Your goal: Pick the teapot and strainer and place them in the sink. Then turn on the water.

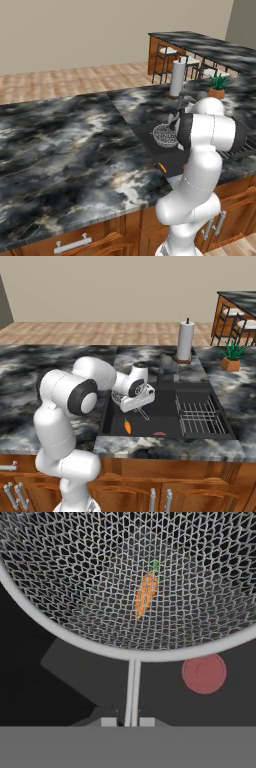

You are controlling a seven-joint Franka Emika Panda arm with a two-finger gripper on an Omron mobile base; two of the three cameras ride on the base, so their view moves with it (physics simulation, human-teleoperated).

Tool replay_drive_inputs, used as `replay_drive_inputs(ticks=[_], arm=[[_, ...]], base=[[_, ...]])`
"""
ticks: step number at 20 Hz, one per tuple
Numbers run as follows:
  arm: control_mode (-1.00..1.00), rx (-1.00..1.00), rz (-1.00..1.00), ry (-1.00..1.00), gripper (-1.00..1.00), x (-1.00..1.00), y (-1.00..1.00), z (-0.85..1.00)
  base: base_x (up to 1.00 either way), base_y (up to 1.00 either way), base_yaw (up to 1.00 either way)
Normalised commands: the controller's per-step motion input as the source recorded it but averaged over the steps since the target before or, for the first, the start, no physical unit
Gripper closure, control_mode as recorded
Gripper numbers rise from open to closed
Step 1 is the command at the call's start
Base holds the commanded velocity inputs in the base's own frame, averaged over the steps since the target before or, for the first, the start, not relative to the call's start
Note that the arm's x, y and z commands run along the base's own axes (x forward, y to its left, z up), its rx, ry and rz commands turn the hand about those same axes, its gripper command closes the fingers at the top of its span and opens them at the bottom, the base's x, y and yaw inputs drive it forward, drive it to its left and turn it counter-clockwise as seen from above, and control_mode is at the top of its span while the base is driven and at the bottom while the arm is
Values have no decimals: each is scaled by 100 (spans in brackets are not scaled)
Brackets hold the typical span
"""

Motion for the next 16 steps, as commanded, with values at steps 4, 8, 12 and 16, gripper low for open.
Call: replay_drive_inputs(ticks=[4, 8, 12, 16], arm=[[-100, 0, 3, 5, 100, 11, 0, -29], [-100, 0, 6, 5, 100, 7, 0, -23], [-100, 0, 9, 8, 100, 4, 0, -12], [-100, 0, 12, 9, 100, 6, 0, -5]], base=[[0, 0, 0], [0, 0, 0], [0, 0, 0], [0, 0, 0]])
